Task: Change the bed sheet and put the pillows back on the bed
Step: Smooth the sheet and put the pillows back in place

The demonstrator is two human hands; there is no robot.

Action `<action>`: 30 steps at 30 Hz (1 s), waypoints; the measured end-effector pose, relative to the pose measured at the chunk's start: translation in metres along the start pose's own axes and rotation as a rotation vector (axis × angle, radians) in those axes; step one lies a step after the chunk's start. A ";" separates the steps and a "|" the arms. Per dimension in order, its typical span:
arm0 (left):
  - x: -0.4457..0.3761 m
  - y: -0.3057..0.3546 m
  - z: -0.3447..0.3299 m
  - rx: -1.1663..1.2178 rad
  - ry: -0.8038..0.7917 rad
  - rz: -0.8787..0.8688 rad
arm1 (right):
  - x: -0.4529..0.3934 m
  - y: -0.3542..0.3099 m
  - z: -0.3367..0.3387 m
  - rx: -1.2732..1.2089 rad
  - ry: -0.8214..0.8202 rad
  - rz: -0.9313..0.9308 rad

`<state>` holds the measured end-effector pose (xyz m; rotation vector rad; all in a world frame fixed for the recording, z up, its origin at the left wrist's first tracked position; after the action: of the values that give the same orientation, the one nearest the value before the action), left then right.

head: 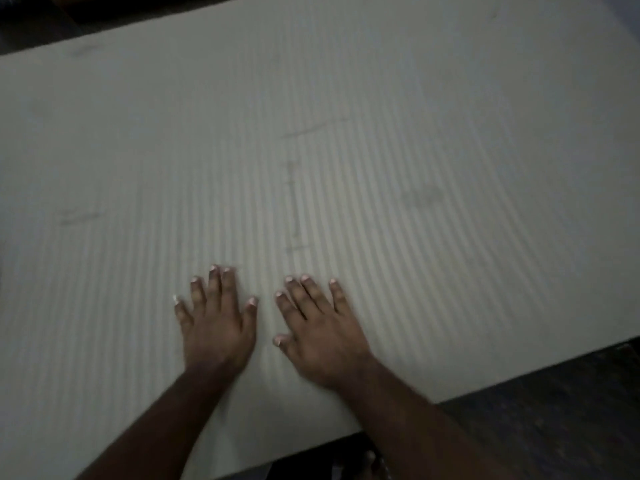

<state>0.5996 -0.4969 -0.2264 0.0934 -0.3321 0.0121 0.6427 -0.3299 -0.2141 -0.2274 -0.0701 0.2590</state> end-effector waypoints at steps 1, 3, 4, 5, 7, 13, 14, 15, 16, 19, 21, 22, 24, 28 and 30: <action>-0.013 0.012 -0.001 -0.025 0.017 -0.020 | -0.010 0.010 -0.003 0.008 -0.004 0.006; -0.043 0.054 -0.005 -0.074 0.069 -0.090 | -0.027 0.055 -0.005 0.060 0.014 -0.050; -0.057 0.081 -0.005 -0.091 0.111 -0.140 | -0.033 0.087 -0.001 0.091 0.015 -0.122; -0.068 0.112 -0.004 -0.094 0.141 -0.211 | -0.036 0.124 0.006 0.128 0.021 -0.215; -0.084 0.169 0.003 -0.042 0.122 -0.388 | -0.032 0.202 0.024 0.172 0.018 -0.458; -0.145 0.140 0.046 0.046 0.124 -0.384 | -0.079 0.218 0.058 0.199 0.152 -0.680; -0.159 0.108 0.049 0.037 0.127 -0.264 | -0.099 0.177 0.051 0.185 0.185 -0.507; -0.171 0.078 0.052 0.030 0.105 -0.156 | -0.118 0.132 0.039 0.129 0.175 -0.331; -0.180 0.058 0.053 0.015 0.076 -0.080 | -0.133 0.092 0.028 0.063 0.141 -0.179; -0.212 0.062 0.053 -0.037 0.059 -0.053 | -0.169 0.053 0.009 -0.032 0.047 0.013; -0.241 0.100 0.051 -0.056 0.100 -0.050 | -0.186 0.095 0.008 0.004 0.075 -0.018; -0.255 0.125 0.051 -0.062 0.130 -0.068 | -0.190 0.126 0.009 0.037 0.081 -0.061; -0.271 0.192 0.051 -0.073 0.107 -0.244 | -0.188 0.199 0.020 0.122 0.085 -0.202; -0.245 0.299 0.059 -0.031 -0.052 -0.717 | -0.147 0.352 0.063 0.208 0.085 -0.663; -0.241 0.286 0.065 -0.004 0.039 -0.636 | -0.125 0.364 0.077 0.177 0.088 -0.823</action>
<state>0.3430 -0.2176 -0.2178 0.1911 -0.2524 -0.6161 0.4249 -0.0032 -0.2288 -0.0203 -0.0486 -0.5625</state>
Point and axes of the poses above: each hand's wrist, its own x-axis away from the middle knuckle, its own z-axis out of the back of the hand, y = z × x, the point moved 6 cm from there along -x, towards the middle knuckle, and after that the axes turned 1 degree about y, right-handed, at the moved point
